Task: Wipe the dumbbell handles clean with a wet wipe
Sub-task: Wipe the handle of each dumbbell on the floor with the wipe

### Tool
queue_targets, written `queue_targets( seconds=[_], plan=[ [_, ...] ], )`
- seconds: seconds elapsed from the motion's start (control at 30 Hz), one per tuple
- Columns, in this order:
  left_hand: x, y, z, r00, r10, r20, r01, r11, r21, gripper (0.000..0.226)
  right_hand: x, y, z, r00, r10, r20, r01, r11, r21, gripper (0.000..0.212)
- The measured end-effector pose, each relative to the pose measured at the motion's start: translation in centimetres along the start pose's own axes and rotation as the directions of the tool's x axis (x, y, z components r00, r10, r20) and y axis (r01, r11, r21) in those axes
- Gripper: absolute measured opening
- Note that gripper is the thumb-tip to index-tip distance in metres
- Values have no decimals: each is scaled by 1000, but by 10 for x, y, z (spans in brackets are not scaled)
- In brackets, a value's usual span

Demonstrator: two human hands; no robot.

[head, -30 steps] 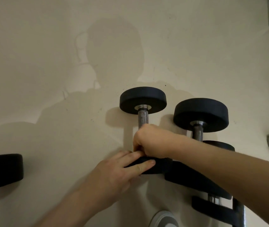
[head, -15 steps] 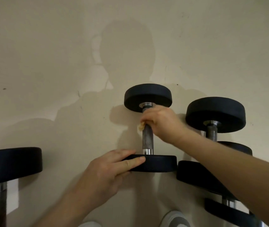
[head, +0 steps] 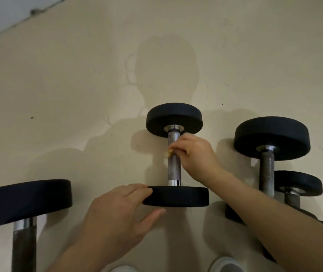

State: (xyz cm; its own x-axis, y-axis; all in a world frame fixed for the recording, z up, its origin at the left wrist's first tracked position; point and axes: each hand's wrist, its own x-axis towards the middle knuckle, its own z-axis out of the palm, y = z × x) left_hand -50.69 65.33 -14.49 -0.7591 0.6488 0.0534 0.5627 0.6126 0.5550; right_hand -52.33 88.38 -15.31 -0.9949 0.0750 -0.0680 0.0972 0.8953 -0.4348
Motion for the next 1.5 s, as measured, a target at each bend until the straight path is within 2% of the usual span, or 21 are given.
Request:
queue_targets(
  seconds=[0.07,0.13,0.2,0.3,0.4,0.43,0.53,0.67,0.73,0.8,0.83,0.9,1.0,1.03,1.1,1.17,1.2,1.3,1.37,1.43,1.5],
  plan=[
    [1,4,-2,1000,22,7,-23,999,46,46,17,-3,6,991,-39,-125,31,997,-65,17],
    [4,9,3,989,146,25,-148,985,88,49,29,-3,13,977,-47,-208,28,995,-92,19],
    [8,13,9,969,244,35,-247,963,112,46,26,4,19,959,59,-276,-71,997,-33,16],
    [10,16,15,980,198,-33,-197,980,19,34,14,18,30,899,367,-241,-334,928,167,17],
    [5,11,13,986,157,-56,-158,987,-13,32,22,15,32,834,530,-156,-380,755,535,13],
    [4,6,11,988,148,-51,-149,989,-25,32,27,13,30,827,543,-148,-364,716,596,13],
    [-2,-8,-2,996,89,-22,-90,993,-75,35,21,-5,24,869,490,-67,-361,720,593,15],
    [-10,-18,-21,990,-115,81,121,991,-62,60,-3,-24,21,902,357,243,-429,672,603,6],
    [-13,-21,-30,978,-189,87,185,982,48,66,8,-31,23,915,358,188,-391,665,636,8],
    [-13,-22,-37,991,-135,11,133,984,122,51,27,-41,28,917,395,51,-334,693,639,13],
    [-13,-22,-40,996,-93,3,92,985,143,44,31,-48,33,920,389,45,-325,694,642,14],
    [-15,-22,-46,999,-32,39,22,973,229,41,25,-64,43,936,326,132,-330,682,653,14],
    [-15,-35,-55,991,-53,124,0,922,386,51,8,-83,49,922,191,338,-365,719,591,14],
    [-16,-39,-59,991,-58,120,3,911,413,49,13,-87,49,920,162,357,-356,727,587,14],
    [-15,-44,-65,993,-32,109,-20,895,446,42,35,-92,48,953,208,219,-300,742,600,12],
    [-12,-47,-68,990,-15,141,-54,881,471,47,57,-95,47,967,246,72,-243,790,563,12],
    [-11,-48,-68,986,-13,166,-69,877,476,49,59,-96,47,974,213,83,-224,820,527,12],
    [-6,-47,-65,976,34,214,-138,858,495,46,36,-102,46,936,92,341,-244,866,437,12],
    [-4,-41,-57,973,89,213,-185,852,490,47,23,-100,43,902,70,425,-262,872,413,13],
    [1,-31,-47,968,135,211,-225,841,493,42,29,-93,38,931,116,345,-273,849,452,12],
    [8,-21,-37,962,163,217,-253,830,497,38,51,-85,33,973,187,132,-227,866,445,12]
  ],
)
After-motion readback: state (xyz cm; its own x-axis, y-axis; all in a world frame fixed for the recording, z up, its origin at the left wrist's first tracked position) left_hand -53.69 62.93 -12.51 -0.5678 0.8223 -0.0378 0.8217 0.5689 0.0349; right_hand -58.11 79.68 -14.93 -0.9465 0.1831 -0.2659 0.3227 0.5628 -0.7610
